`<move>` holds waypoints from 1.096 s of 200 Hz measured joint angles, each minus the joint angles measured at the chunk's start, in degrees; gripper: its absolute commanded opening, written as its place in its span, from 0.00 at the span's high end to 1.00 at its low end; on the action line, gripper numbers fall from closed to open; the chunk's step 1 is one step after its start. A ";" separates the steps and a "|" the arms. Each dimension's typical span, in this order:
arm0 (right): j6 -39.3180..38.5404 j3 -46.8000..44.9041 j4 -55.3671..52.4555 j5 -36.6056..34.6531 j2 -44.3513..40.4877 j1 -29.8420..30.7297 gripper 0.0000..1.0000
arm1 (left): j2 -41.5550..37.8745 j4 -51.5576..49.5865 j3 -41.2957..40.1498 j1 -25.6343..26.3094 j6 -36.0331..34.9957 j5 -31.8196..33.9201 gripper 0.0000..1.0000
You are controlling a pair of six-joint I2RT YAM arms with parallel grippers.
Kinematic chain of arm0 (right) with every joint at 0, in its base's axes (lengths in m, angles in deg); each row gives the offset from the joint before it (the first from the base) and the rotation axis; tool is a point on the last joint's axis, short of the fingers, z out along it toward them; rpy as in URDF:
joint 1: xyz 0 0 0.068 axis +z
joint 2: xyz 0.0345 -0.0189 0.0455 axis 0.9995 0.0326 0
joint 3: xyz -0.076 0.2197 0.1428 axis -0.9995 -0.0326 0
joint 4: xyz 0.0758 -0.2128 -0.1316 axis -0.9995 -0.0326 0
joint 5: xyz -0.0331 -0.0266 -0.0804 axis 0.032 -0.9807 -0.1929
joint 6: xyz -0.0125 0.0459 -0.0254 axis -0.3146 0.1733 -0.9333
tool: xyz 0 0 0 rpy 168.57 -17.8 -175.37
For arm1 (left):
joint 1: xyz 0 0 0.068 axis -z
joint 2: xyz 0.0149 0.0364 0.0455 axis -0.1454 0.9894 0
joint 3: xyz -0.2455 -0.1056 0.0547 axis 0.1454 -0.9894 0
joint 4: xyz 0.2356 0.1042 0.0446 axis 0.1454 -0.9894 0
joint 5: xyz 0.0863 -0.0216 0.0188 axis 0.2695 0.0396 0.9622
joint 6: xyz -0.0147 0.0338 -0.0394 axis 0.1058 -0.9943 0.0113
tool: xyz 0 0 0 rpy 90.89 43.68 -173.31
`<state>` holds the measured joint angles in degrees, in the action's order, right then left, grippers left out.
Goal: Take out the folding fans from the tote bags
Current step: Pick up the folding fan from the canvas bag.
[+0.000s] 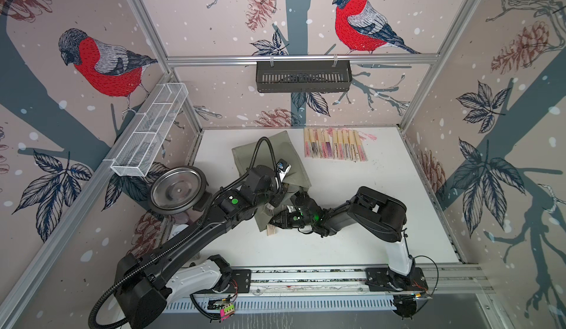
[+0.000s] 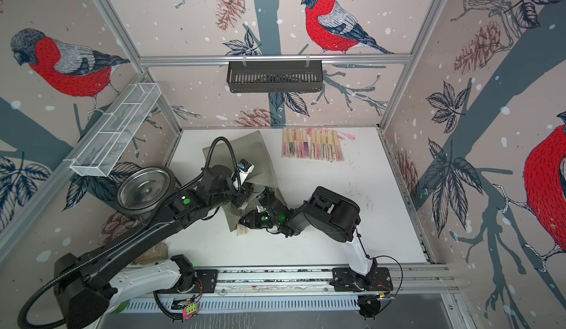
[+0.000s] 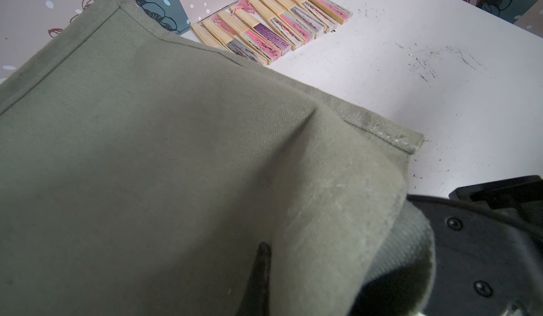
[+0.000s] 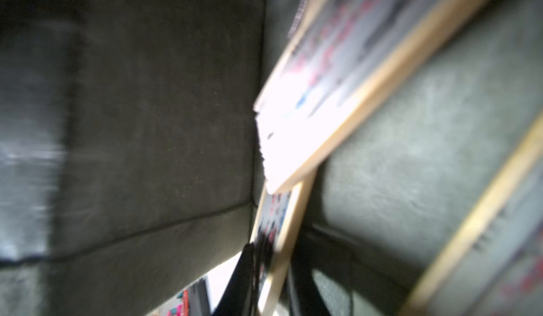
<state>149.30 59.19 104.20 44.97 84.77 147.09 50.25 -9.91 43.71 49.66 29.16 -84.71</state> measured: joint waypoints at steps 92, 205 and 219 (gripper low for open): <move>2.01 -6.64 -2.43 2.51 -9.11 0.68 0.85 | 0.04 0.00 0.00 0.00 0.02 -0.20 1.00; -3.96 2.71 -9.29 1.90 -1.46 2.58 0.71 | 0.48 -0.02 0.00 0.00 0.02 -0.35 1.00; -4.52 3.56 -9.07 2.32 -0.57 2.89 0.77 | 0.48 -0.02 0.00 0.00 0.02 -0.35 1.00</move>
<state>144.78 62.75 95.13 47.28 84.20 149.98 50.73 -9.93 43.71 49.66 29.18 -85.06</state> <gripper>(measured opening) 0.278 0.066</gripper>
